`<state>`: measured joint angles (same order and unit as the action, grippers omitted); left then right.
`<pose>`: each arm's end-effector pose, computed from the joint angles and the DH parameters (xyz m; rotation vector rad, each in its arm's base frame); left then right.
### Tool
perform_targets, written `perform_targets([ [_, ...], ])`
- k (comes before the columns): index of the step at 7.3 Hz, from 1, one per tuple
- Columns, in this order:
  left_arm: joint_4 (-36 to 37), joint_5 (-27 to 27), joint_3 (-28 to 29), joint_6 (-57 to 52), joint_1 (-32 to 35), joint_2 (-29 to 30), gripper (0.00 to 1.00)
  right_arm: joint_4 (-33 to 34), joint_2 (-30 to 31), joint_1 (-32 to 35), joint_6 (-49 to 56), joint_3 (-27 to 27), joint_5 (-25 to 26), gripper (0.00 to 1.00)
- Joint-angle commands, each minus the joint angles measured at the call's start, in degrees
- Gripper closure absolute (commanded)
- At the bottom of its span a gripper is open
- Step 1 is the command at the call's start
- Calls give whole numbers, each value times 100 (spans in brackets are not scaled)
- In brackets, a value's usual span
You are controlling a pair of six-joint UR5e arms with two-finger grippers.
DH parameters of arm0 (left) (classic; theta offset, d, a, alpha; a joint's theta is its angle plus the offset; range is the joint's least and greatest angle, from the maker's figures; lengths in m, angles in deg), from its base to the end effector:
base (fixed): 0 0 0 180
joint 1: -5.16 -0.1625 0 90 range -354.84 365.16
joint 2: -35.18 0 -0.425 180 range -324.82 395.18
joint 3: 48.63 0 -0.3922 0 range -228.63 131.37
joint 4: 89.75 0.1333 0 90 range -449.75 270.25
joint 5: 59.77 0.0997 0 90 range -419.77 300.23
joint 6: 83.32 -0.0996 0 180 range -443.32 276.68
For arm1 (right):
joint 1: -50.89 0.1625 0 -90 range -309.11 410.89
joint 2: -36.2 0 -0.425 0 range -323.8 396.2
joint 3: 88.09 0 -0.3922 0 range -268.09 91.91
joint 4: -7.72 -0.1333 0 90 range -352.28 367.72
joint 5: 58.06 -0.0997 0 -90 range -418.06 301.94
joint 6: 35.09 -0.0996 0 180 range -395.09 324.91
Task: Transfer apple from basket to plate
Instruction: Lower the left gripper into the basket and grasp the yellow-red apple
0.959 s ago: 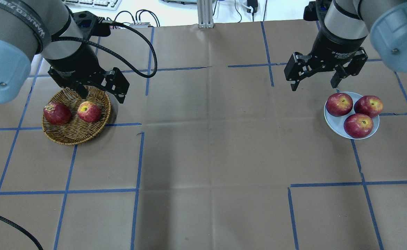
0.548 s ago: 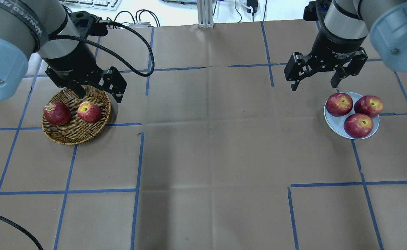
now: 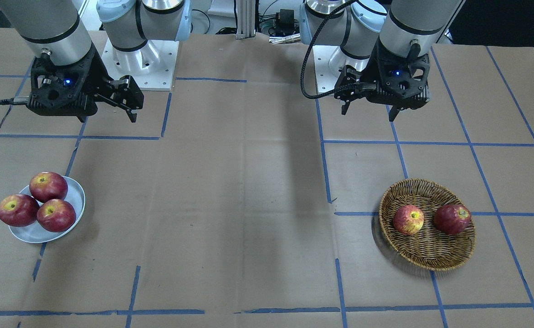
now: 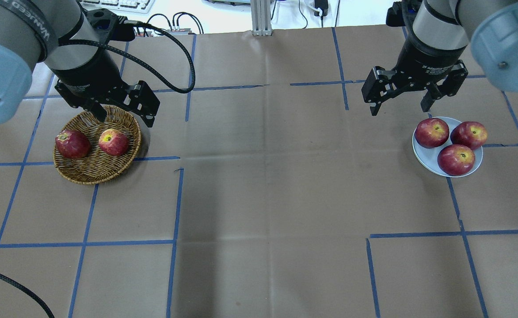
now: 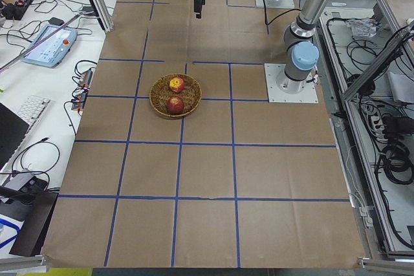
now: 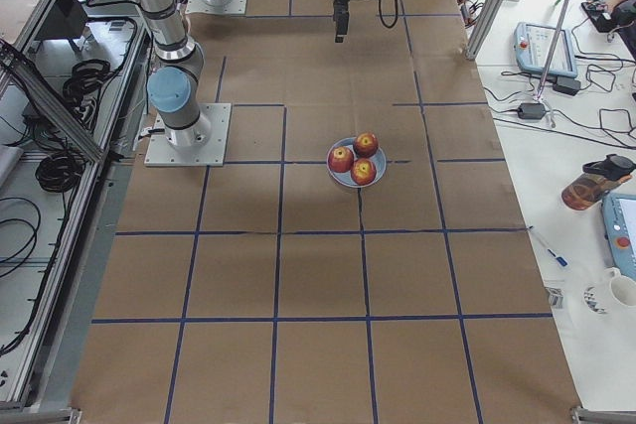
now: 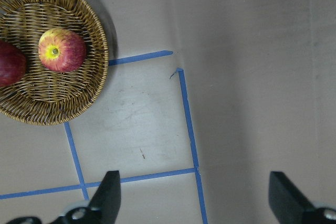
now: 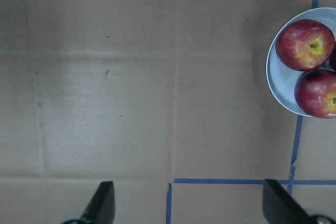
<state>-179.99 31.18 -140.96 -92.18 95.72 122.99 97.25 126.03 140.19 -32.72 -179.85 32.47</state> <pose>-0.1363 -0.4737 0.4860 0.2567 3.1150 0.0122 0.1264 -0.4903 0.4706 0.0460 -3.1324 -0.0660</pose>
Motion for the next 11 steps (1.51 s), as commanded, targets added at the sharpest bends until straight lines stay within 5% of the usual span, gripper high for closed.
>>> perform_targets([
  [1, -20, 3, 65, 7, 6, -28, 1, 3, 0, 0, 0, 0, 0, 0],
  [3, -20, 142, -4, -2, -11, -28, 1, 3, 0, 0, 0, 0, 9, 0],
  [6, -21, 1273, -134, 561, -72, 138, 1, 3, 0, 0, 0, 0, 9, 0],
  [11, 1579, 786, -532, -1369, -1100, 1357, 1, -5, 0, 0, 9, 0, 0, 0],
])
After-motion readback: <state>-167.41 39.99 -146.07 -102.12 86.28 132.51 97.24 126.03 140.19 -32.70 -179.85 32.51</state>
